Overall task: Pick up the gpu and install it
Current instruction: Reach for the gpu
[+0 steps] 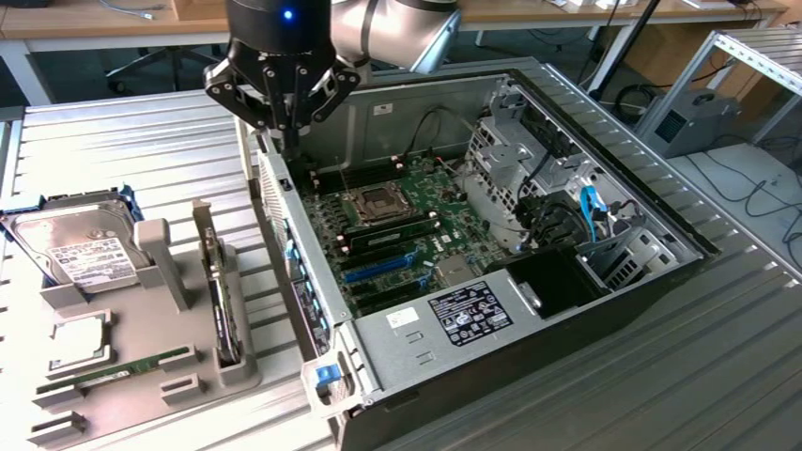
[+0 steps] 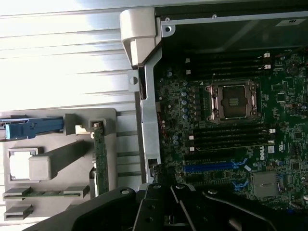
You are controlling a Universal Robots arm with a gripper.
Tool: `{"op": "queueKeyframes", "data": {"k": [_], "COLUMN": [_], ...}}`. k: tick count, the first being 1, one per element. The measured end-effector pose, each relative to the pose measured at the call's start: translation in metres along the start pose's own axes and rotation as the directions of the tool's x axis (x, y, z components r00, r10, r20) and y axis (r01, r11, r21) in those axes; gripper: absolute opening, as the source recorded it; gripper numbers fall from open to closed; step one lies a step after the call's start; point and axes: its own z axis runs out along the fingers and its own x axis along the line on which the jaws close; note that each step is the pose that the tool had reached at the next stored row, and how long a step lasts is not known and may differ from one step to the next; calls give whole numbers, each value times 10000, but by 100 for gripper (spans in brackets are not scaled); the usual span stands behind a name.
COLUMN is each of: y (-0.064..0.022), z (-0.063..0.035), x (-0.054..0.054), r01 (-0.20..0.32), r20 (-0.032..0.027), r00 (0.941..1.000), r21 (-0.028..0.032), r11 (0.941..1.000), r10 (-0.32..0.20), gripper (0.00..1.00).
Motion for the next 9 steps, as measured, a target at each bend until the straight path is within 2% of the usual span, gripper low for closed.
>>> {"op": "queueKeyframes", "data": {"k": [9], "y": [-2], "z": [0], "x": [25], "r01": [1], "r20": [0], "r00": [10000], "r21": [0], "r11": [10000], "r10": [-1], "gripper": [11]}}
